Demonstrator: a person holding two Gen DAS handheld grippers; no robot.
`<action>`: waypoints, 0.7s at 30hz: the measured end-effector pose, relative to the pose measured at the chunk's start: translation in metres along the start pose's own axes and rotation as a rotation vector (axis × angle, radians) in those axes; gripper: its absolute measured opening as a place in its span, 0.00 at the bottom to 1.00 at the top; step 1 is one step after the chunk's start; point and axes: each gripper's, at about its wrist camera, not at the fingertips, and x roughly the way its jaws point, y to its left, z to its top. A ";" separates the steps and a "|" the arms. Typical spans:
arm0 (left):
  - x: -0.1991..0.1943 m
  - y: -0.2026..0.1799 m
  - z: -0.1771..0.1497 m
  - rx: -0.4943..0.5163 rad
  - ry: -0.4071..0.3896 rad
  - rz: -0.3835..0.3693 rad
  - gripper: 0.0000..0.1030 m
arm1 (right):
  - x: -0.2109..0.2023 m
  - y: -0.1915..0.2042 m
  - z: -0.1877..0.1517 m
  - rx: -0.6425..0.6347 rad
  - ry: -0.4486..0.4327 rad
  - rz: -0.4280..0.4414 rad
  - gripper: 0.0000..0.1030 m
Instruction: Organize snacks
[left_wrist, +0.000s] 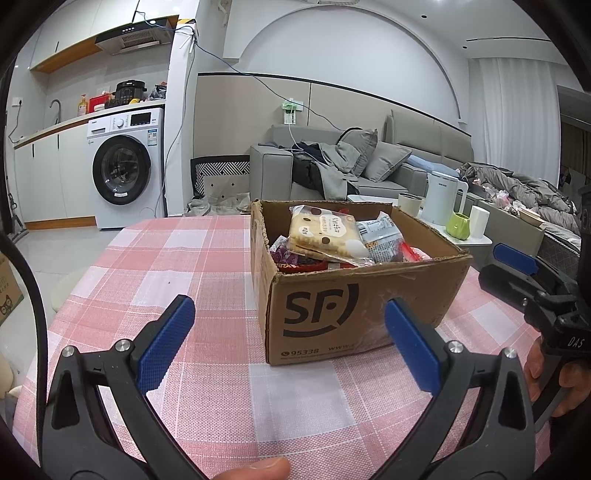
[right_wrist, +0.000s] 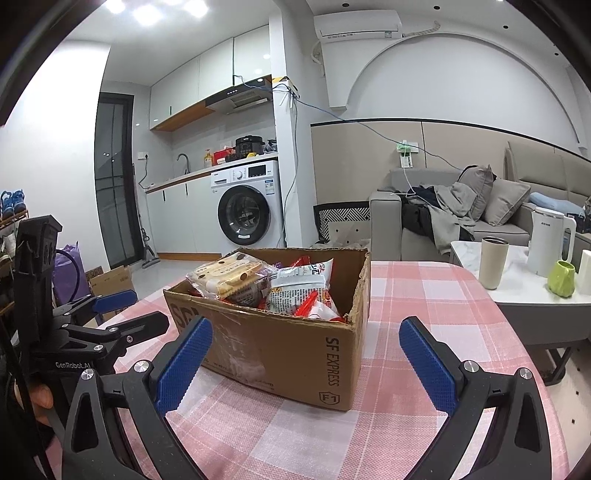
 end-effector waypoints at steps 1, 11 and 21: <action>0.000 0.001 0.000 0.000 0.000 -0.001 0.99 | 0.000 0.001 0.000 -0.002 0.001 -0.001 1.00; 0.000 -0.001 0.000 0.000 0.000 0.000 0.99 | 0.002 0.002 0.001 0.006 0.003 0.000 1.00; 0.000 0.000 -0.001 0.001 0.000 0.000 0.99 | 0.001 0.001 0.001 0.004 0.002 0.000 1.00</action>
